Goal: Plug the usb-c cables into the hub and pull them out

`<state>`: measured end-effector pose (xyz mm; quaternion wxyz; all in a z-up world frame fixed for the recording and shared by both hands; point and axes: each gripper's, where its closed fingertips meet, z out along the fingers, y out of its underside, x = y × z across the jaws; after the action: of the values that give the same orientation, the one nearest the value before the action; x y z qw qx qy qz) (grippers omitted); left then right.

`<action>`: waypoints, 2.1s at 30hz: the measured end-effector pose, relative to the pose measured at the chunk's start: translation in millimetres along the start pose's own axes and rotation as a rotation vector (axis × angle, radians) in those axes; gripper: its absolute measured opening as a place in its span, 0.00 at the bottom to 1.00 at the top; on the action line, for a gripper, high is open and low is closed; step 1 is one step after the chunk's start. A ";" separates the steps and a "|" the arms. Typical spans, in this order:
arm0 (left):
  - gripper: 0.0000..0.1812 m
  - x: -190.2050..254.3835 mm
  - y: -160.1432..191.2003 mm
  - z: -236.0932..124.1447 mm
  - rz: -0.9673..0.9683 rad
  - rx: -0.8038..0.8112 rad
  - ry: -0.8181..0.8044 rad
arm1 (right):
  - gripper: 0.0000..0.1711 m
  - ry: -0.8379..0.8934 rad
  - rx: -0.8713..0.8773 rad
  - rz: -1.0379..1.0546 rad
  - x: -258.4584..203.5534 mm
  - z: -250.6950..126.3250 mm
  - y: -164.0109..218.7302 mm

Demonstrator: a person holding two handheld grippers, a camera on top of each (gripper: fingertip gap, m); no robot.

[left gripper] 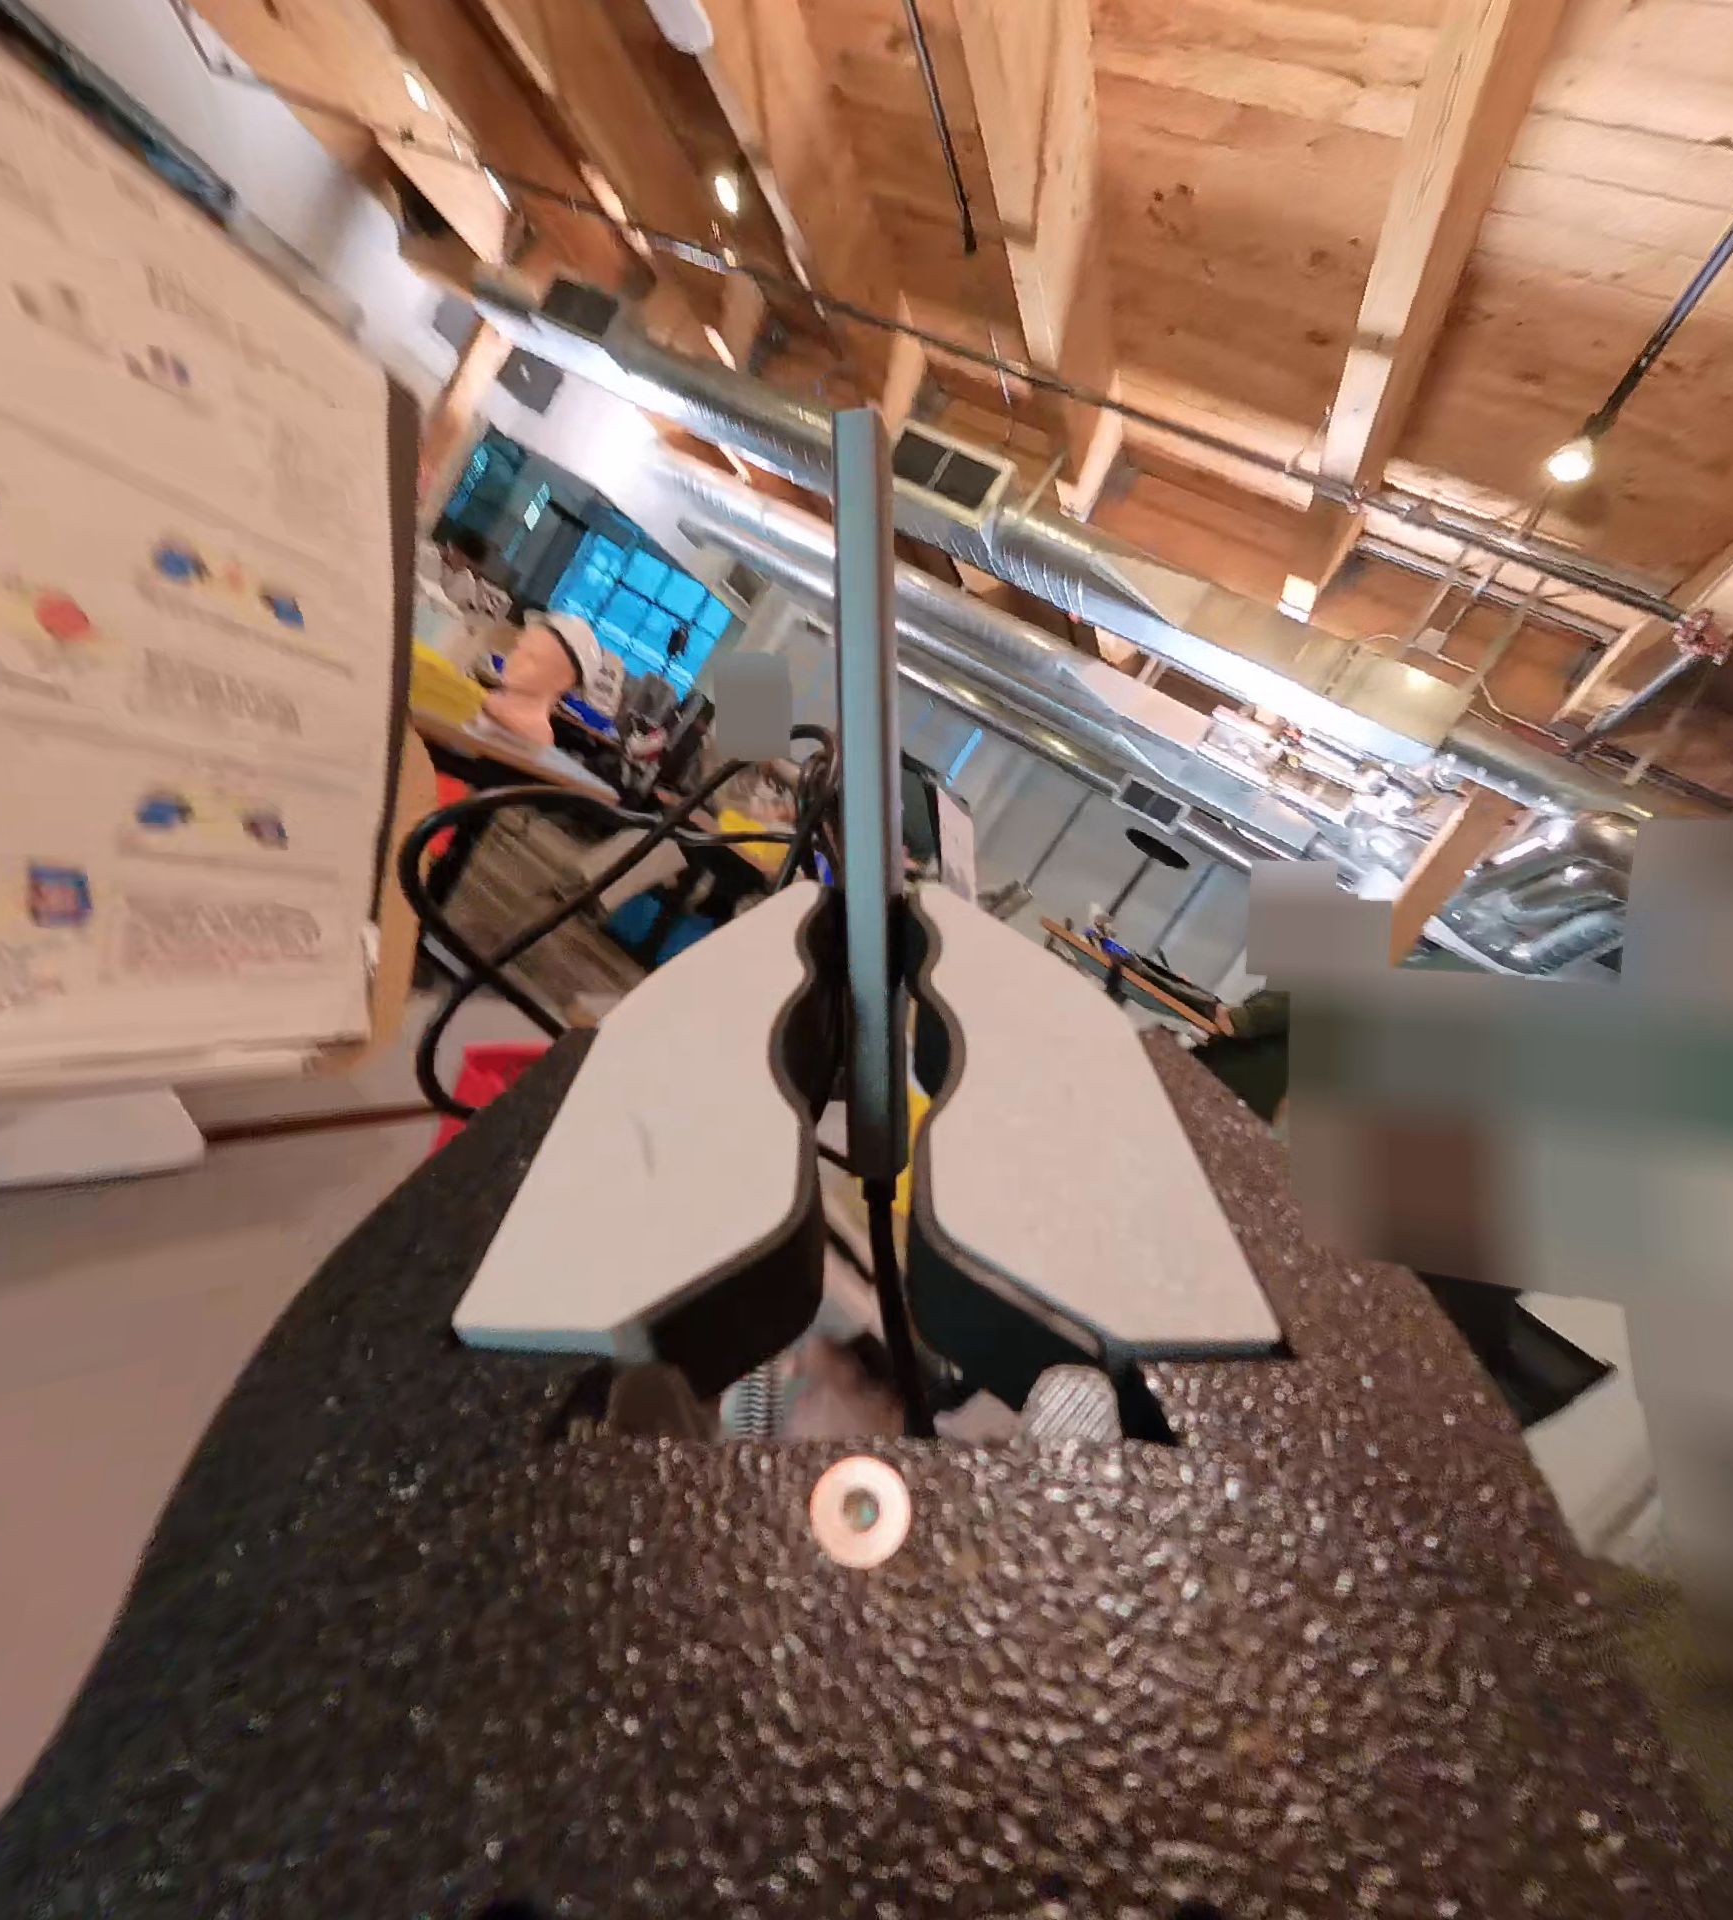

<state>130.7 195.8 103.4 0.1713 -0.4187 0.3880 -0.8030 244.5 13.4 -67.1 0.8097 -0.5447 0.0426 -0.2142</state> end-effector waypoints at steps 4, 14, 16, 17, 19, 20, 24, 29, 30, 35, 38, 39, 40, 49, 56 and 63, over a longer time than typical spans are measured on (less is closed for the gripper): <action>0.06 -27.0 86.4 -1.2 0.037 -0.158 0.030 | 0.19 -0.054 0.063 0.040 -5.3 -1.2 -49.2; 0.06 -61.2 246.8 24.0 0.061 -0.358 0.186 | 0.23 -0.303 -0.117 0.281 -50.1 10.7 -5.5; 0.06 -61.9 260.8 28.7 0.093 -0.377 0.197 | 0.23 -0.308 -0.174 0.318 -49.5 12.4 6.2; 0.06 -61.8 266.7 30.7 0.115 -0.386 0.199 | 0.23 -0.315 -0.202 0.321 -50.3 12.4 13.1; 0.06 -63.6 279.6 32.6 0.188 -0.428 0.186 | 0.18 -0.324 -0.210 0.337 -51.9 12.1 19.7; 0.06 -65.6 284.5 32.9 0.241 -0.443 0.172 | 0.13 -0.349 -0.212 0.363 -55.0 11.6 20.9; 0.08 -79.3 283.5 31.8 0.402 -0.431 0.075 | 0.10 -0.364 -0.272 0.499 -55.4 13.6 28.1; 0.21 -81.9 256.6 25.8 0.816 -0.348 -0.099 | 0.06 -0.143 -0.269 0.748 -19.2 13.9 41.4; 0.22 -79.5 251.7 23.0 0.914 -0.370 -0.144 | 0.06 -0.114 -0.267 0.781 -12.9 12.0 44.6; 0.22 -63.3 236.7 13.5 1.094 -0.564 -0.354 | 0.06 -0.041 -0.313 0.904 -1.7 7.0 64.0; 0.20 -44.4 221.6 8.9 1.040 -0.586 -0.438 | 0.06 -0.013 -0.354 0.846 -3.5 6.1 73.0; 0.20 -36.3 222.1 8.4 0.988 -0.579 -0.429 | 0.06 0.002 -0.350 0.846 -2.1 6.0 72.8; 0.21 -30.8 227.7 7.4 0.907 -0.591 -0.430 | 0.06 0.023 -0.343 0.845 0.5 5.6 72.7; 0.25 -60.8 256.0 30.4 1.008 -0.311 -0.380 | 0.06 -0.063 -0.192 1.257 -4.8 7.0 51.9; 0.26 -98.9 275.3 20.8 1.137 -0.402 -0.343 | 0.06 -0.160 -0.214 1.470 -23.1 9.3 60.9; 0.13 -107.6 281.5 15.3 1.048 -0.383 -0.296 | 0.06 -0.185 -0.285 1.407 -37.5 11.2 67.9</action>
<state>192.5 72.8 -165.1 0.5196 -0.3021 0.6542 -0.4592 234.3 59.2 -129.9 0.6773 -0.5043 0.3418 0.4124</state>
